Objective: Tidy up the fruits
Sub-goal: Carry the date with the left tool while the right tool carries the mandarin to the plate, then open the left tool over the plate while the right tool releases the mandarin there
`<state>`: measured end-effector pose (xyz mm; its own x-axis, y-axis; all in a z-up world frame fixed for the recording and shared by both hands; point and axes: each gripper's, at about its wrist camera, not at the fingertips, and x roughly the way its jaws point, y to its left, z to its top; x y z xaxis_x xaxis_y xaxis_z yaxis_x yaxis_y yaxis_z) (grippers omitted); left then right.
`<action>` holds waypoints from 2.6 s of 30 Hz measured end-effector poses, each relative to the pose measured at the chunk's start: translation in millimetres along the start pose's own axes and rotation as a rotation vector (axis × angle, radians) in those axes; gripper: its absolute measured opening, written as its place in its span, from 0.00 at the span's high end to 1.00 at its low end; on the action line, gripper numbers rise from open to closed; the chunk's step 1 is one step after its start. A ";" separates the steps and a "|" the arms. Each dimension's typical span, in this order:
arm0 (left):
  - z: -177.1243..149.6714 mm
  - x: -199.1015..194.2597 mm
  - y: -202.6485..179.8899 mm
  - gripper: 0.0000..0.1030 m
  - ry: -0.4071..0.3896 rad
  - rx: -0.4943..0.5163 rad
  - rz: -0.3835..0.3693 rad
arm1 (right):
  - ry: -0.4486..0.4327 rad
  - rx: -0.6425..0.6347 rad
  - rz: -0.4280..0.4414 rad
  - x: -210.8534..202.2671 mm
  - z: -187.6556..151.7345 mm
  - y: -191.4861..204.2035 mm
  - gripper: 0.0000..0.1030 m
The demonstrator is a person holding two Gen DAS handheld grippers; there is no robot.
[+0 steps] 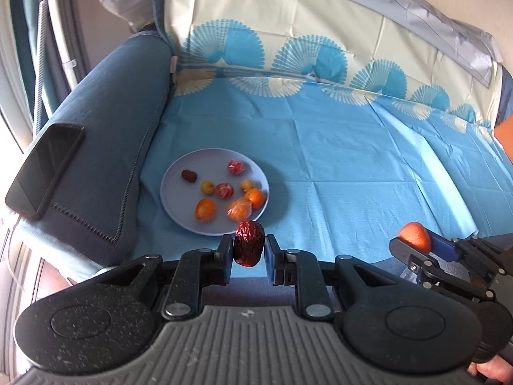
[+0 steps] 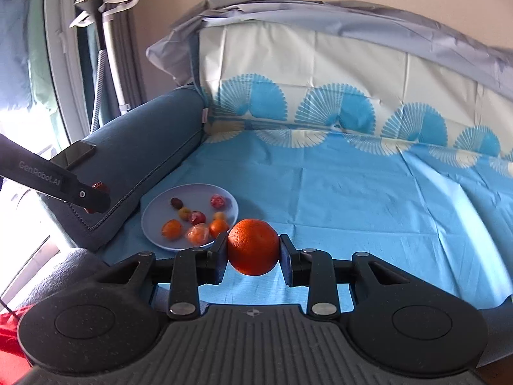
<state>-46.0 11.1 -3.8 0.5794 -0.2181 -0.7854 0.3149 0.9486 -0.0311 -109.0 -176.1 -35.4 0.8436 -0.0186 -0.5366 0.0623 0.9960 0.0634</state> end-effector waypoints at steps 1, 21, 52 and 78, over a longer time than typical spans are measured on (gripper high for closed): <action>-1.9 -2.1 1.8 0.78 -0.005 -0.005 -0.002 | -0.002 -0.010 -0.002 -2.9 0.3 3.2 0.67; -6.3 -4.3 30.7 0.78 -0.013 -0.054 -0.021 | 0.027 -0.111 -0.024 5.6 4.9 29.7 0.67; 82.2 174.8 100.2 0.78 0.154 -0.106 0.074 | 0.197 -0.153 0.097 224.9 57.5 62.9 0.66; 66.7 168.5 82.6 0.00 0.186 -0.084 0.151 | 0.293 -0.179 0.080 224.3 36.4 55.3 0.08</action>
<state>127.8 37.5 -97.4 0.4640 -0.0339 -0.8852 0.1676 0.9846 0.0502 103.0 -128.3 -121.7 0.6515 0.0603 -0.7562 -0.1144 0.9932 -0.0194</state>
